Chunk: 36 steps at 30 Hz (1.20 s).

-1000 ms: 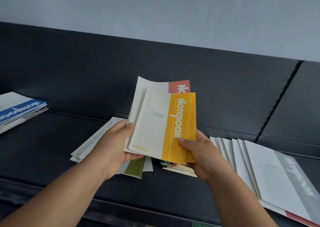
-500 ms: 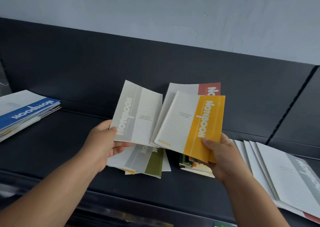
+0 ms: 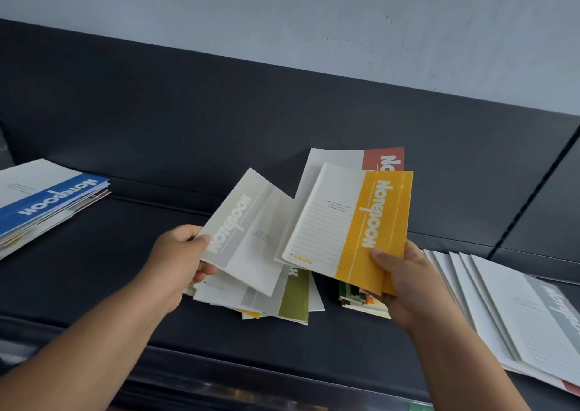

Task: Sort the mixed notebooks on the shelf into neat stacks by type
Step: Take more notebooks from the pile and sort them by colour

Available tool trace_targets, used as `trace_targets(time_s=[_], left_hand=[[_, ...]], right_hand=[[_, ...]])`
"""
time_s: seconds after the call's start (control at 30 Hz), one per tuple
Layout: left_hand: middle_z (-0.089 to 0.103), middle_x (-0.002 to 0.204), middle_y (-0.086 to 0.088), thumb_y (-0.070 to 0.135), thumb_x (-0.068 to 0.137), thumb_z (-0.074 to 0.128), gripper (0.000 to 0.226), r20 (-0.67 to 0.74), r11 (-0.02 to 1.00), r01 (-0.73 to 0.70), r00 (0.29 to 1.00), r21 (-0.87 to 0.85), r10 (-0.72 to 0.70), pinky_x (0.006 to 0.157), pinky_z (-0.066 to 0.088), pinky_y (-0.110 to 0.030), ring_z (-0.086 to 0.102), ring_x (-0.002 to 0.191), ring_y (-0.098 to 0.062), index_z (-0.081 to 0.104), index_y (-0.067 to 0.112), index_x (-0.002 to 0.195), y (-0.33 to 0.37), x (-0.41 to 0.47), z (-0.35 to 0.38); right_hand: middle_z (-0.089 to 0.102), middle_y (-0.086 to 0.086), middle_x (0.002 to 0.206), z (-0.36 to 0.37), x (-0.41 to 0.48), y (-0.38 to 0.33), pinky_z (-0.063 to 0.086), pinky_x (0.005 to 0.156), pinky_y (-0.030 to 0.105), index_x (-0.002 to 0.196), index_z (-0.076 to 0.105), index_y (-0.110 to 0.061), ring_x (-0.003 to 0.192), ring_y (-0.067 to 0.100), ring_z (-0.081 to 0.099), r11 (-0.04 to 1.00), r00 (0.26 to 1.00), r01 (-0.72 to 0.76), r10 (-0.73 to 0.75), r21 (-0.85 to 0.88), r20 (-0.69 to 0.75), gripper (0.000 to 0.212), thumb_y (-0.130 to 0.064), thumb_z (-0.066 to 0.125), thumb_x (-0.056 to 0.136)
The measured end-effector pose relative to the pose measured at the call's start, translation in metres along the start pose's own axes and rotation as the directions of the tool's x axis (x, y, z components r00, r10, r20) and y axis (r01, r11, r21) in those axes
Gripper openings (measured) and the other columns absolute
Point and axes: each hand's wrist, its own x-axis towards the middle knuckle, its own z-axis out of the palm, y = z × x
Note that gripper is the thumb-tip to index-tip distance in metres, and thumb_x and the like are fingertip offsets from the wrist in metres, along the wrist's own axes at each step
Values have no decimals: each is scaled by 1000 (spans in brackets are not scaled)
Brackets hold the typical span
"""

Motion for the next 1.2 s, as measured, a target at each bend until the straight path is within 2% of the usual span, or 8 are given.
trace_targets(time_s=[0.27,0.37,0.43,0.57,0.8,1.0,1.1,1.2], left_hand=[[64,83,-2,5,96,38,31,70,936,-152,988,317,136,53,40,-26,52,62,-16,65,21,94,17,19,-11],[66,89,-2,-2,89,37,38,113,854,-180,983,488,143,61,49,-31,59,74,-19,65,24,94,37,35,-17],[66,91,-2,-1,85,41,37,114,737,-217,976,641,188,70,54,-37,62,82,-23,64,27,91,52,45,-19],[60,92,-4,-4,81,37,38,136,452,-250,954,856,269,59,43,-30,58,81,-24,60,24,93,82,51,-6],[50,85,-3,-3,81,42,23,259,139,-338,878,931,404,58,34,-30,48,84,-23,53,15,88,124,47,41],[46,84,-2,0,81,44,18,387,-80,-386,844,919,371,72,43,-33,45,93,-25,51,17,83,138,47,67],[54,116,-6,-1,87,41,44,475,-17,-497,818,868,324,76,45,-32,53,105,-28,59,19,121,121,54,82],[37,144,-1,-2,90,37,68,482,218,-573,800,790,358,85,45,-34,47,120,-29,29,31,148,102,57,89]], right_hand=[[68,0,108,0,-1,1,53,89,56,114,55,-28,100,29,65,1000,999,-6,6,-15,-37,25,-10,56,97],[67,3,112,-2,-1,0,53,89,58,113,55,-26,103,32,64,1000,998,-11,11,-1,-55,24,-10,57,96],[67,4,113,-5,-2,-2,52,90,59,115,55,-25,104,33,64,1000,998,-14,15,13,-59,25,-9,57,96],[68,4,111,-14,-4,-4,55,82,54,120,54,-22,102,33,65,999,997,-14,16,32,-71,28,-9,57,96],[69,3,106,-35,-11,-11,54,57,36,118,54,-24,91,28,67,997,998,-7,11,73,-62,26,-8,54,97],[73,1,98,-50,-15,-11,54,58,36,107,58,-27,85,26,69,994,999,-24,29,105,-45,23,-7,53,97],[74,2,97,-53,-15,-8,55,66,40,108,59,-28,88,28,69,992,999,-39,42,119,-24,25,-6,53,97],[76,1,95,-54,-14,-4,54,59,36,107,60,-30,83,26,70,992,998,-55,56,115,-7,27,-6,53,97]])
